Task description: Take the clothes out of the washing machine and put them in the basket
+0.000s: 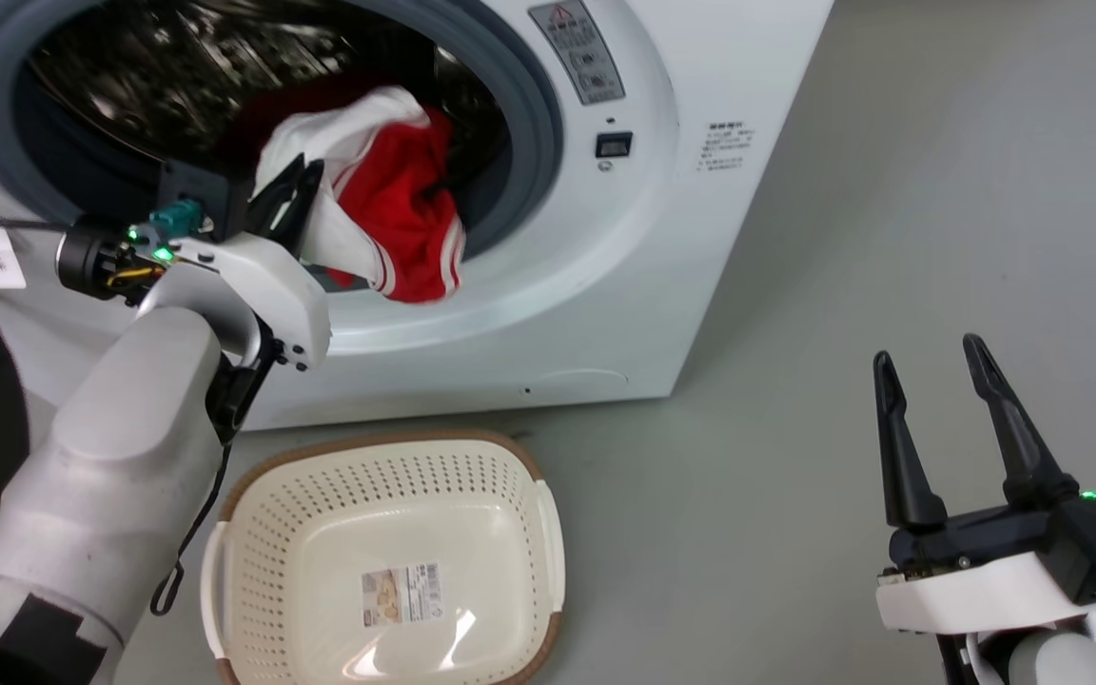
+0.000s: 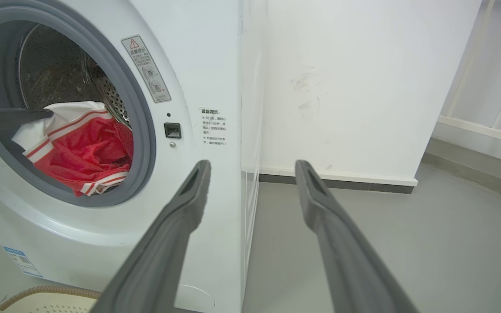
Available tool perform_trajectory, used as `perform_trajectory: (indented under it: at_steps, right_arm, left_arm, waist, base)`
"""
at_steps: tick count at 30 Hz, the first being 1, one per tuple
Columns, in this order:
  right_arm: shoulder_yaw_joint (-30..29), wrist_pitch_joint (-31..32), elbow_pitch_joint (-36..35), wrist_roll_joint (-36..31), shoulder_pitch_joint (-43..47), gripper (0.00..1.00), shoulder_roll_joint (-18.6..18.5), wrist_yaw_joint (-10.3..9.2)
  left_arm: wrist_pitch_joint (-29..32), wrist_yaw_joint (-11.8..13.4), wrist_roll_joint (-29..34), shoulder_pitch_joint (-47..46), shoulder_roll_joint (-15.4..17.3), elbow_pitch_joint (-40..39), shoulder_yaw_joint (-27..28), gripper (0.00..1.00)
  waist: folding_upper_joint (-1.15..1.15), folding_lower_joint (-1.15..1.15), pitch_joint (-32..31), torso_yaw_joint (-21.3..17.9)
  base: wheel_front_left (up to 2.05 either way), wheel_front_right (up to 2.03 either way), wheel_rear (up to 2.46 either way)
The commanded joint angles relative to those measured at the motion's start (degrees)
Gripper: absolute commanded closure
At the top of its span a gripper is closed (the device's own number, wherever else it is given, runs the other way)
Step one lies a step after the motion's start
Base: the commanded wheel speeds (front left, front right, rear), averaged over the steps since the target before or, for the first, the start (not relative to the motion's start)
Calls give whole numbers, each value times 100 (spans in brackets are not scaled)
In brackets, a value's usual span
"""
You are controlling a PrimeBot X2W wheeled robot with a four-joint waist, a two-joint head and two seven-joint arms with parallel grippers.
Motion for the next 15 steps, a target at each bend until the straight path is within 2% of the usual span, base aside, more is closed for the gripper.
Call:
perform_trajectory:
  at_steps: [1,6,15]
  right_arm:
    - [-4,-14,16,-13,82,0,5,-4]
    - [-26,-14,53,-54,244,0,4,-4]
    - [-20,-14,80,-35,555,0,5,-4]
  left_arm:
    - [-36,69,59,137,51,-131,15,100]
    - [-63,299,121,574,211,-948,99,100]
    - [64,857,182,1286,779,-2818,237,100]
  waist:
    - [0,1,-226,159]
    - [0,1,-523,283]
    - [0,1,-929,415]
  base:
    - [0,0,0]
    - [0,0,0]
    - [0,0,0]
